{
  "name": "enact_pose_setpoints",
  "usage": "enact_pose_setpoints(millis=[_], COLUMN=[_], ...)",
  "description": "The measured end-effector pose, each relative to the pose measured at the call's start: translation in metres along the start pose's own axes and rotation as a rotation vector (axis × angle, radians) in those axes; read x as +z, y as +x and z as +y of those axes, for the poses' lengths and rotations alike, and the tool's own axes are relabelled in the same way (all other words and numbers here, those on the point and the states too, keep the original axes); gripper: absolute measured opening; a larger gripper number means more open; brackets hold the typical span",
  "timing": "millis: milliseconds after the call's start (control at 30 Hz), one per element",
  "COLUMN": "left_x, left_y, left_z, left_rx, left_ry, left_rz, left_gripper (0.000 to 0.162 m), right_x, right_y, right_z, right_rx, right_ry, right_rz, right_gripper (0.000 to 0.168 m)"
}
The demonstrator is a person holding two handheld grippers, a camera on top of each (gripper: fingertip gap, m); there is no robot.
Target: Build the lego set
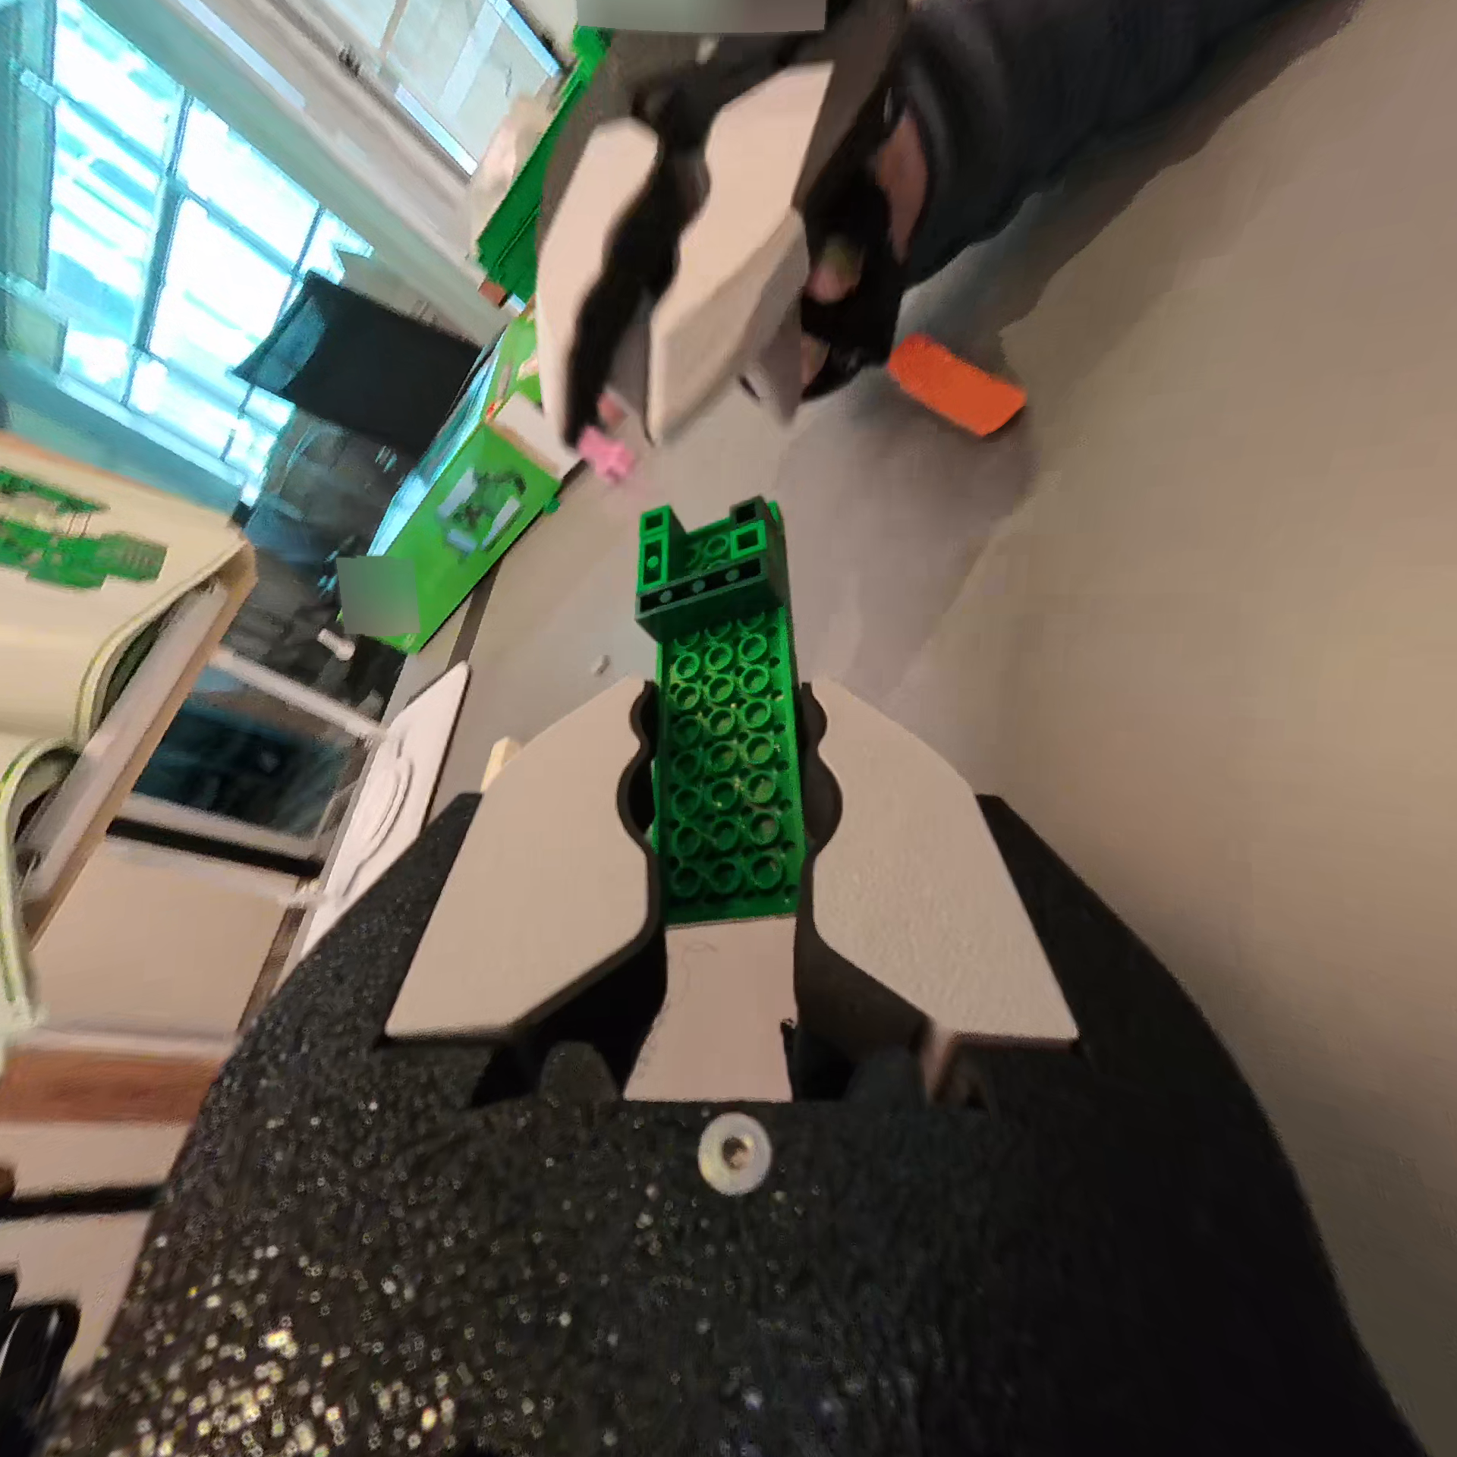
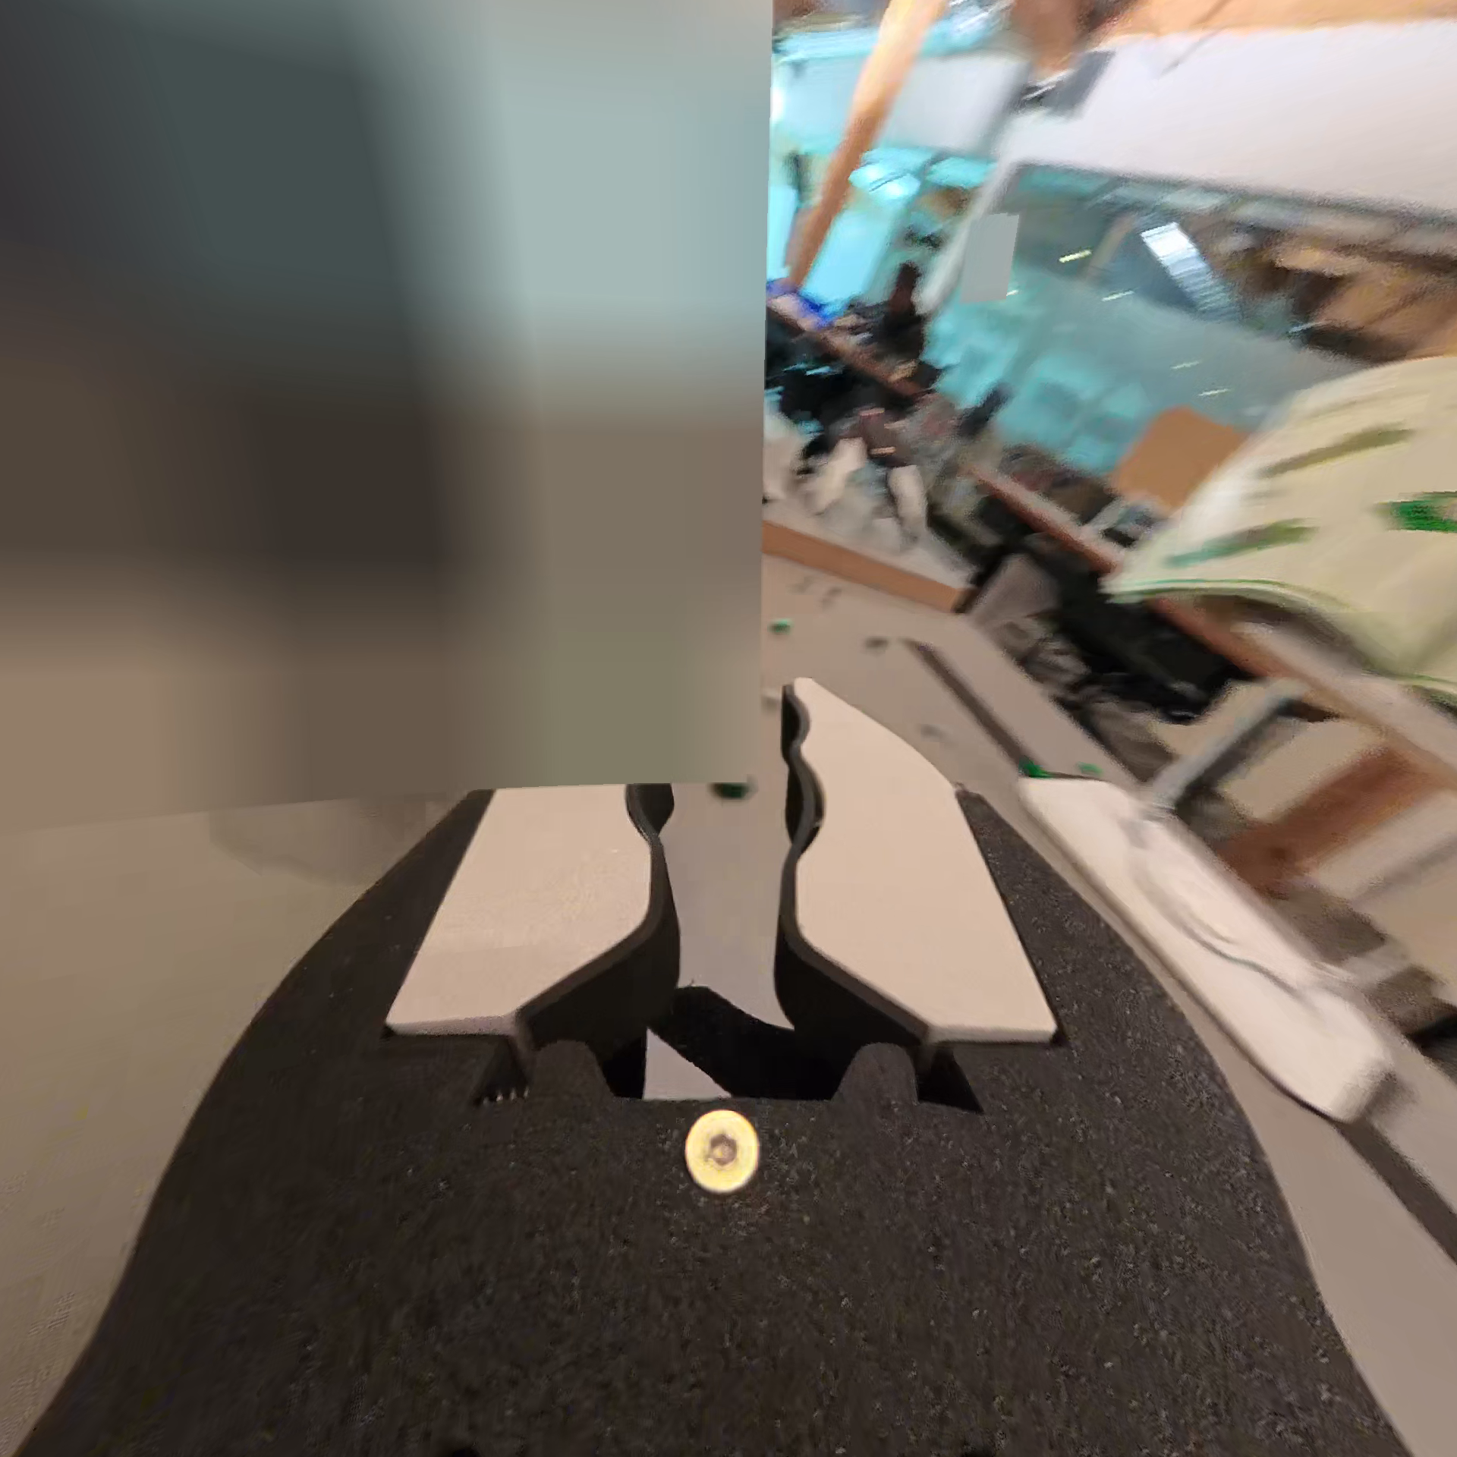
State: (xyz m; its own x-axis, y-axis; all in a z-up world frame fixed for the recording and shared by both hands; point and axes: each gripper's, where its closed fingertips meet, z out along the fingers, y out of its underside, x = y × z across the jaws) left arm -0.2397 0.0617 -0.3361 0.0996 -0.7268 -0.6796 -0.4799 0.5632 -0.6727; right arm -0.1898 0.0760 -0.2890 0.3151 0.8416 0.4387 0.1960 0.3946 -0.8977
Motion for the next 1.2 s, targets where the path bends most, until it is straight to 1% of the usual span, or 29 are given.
enact_pose_setpoints(millis=[100,233,333,400,433,467,533,600,667,733,767,800,867,933,1000,1067,1133,1200], left_x=[0.008,0.014,0.012,0.008,0.005,0.002,-0.002,-0.003,-0.002,0.001,0.003,0.004,0.007,0.009,0.010,0.011,0.015,0.017], left_y=[-0.011,-0.015,-0.014,-0.011,-0.010,-0.008,-0.006,-0.004,0.002,0.008,0.010,0.013,0.014,0.013,0.014,0.013,0.015,0.018], left_z=[0.011,0.017,0.015,0.014,0.013,0.013,0.009,0.003,-0.004,-0.009,-0.011,-0.012,-0.014,-0.017,-0.018,-0.018,-0.020,-0.019], left_rx=[-0.036,-0.021,-0.004,0.001,0.006,0.007,-0.007,-0.047,-0.090,-0.099,-0.096,-0.093,-0.102,-0.136,-0.154,-0.156,-0.157,-0.126], left_ry=[-0.040,-0.071,-0.069,-0.069,-0.071,-0.069,-0.049,-0.025,0.006,0.016,0.018,0.015,0.019,0.034,0.038,0.038,0.041,0.019], left_rz=[-0.069,-0.097,-0.114,-0.111,-0.116,-0.118,-0.119,-0.111,-0.080,-0.057,-0.046,-0.034,-0.030,-0.028,-0.018,-0.026,-0.015,-0.012], left_gripper=[0.034,0.034,0.034,0.034,0.034,0.034,0.034,0.034,0.034,0.034,0.034,0.034,0.034,0.034,0.034,0.034,0.034,0.034], right_x=[-0.028,-0.059,-0.088,-0.111,-0.126,-0.142,-0.169,-0.189,-0.194,-0.177,-0.162,-0.142,-0.102,-0.080,-0.075,-0.082,-0.099,-0.123], right_y=[0.053,0.086,0.095,0.096,0.094,0.090,0.064,0.024,-0.028,-0.086,-0.118,-0.154,-0.240,-0.336,-0.426,-0.495,-0.546,-0.583], right_z=[0.004,0.000,-0.002,-0.005,-0.013,-0.029,-0.064,-0.091,-0.106,-0.104,-0.092,-0.073,-0.014,0.053,0.103,0.129,0.151,0.167], right_rx=[-0.094,-0.210,-0.324,-0.348,-0.376,-0.394,-0.343,-0.222,-0.104,-0.026,0.019,0.065,0.147,0.176,0.251,0.369,0.465,0.531], right_ry=[0.013,-0.038,-0.146,-0.215,-0.253,-0.278,-0.272,-0.231,-0.125,-0.036,-0.022,-0.032,-0.137,-0.301,-0.428,-0.470,-0.519,-0.539], right_rz=[0.309,0.571,0.756,0.893,0.979,1.084,1.254,1.397,1.465,1.410,1.362,1.291,1.165,1.126,1.126,1.161,1.245,1.373], right_gripper=[0.027,0.028,0.028,0.028,0.027,0.026,0.023,0.023,0.023,0.026,0.027,0.028,0.029,0.026,0.020,0.020,0.021,0.021])
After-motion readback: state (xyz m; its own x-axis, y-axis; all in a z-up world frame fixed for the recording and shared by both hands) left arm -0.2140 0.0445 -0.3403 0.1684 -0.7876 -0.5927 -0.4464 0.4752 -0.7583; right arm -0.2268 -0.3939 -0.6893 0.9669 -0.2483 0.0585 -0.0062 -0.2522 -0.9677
